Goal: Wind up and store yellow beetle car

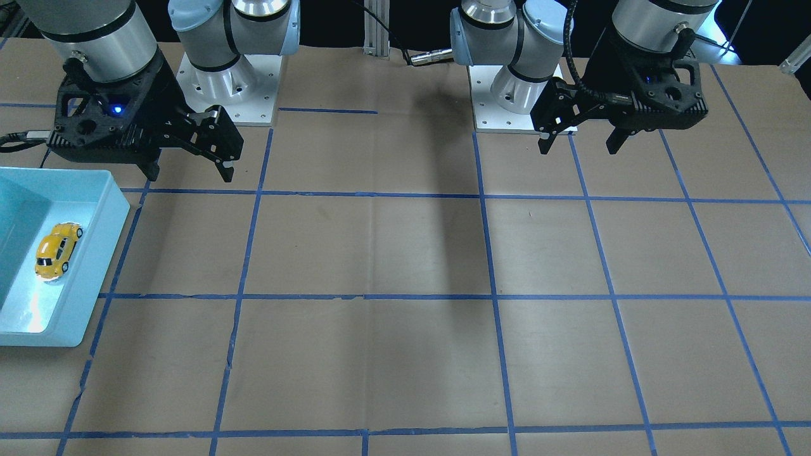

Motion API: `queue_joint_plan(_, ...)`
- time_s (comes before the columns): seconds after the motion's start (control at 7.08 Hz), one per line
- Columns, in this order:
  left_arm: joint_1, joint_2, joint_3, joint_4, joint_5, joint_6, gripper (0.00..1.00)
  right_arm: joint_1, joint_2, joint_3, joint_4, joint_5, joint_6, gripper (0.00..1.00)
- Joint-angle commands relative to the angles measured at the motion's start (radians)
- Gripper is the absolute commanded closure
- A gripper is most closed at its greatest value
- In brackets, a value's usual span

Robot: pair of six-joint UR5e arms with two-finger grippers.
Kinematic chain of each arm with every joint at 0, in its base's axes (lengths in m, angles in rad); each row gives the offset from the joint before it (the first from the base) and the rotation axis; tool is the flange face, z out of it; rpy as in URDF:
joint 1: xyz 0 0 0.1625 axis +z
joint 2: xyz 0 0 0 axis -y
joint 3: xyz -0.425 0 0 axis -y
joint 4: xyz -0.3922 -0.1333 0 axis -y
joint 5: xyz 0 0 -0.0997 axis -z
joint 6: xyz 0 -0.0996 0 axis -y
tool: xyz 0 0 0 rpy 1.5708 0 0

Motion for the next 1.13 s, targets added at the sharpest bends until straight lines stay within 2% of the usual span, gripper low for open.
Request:
queue_joint_plan(0.0, 0.001, 0.006, -0.005, 0.0, 0.003, 0.002, 0.0, 0.006, -0.01, 0.002, 0.003, -0.006, 0.074, 0.0)
queue_joint_plan(0.99, 0.0, 0.0, 0.001, 0.002, -0.002, 0.002, 0.0, 0.029, -0.005, 0.006, 0.004, -0.01, -0.084, 0.0)
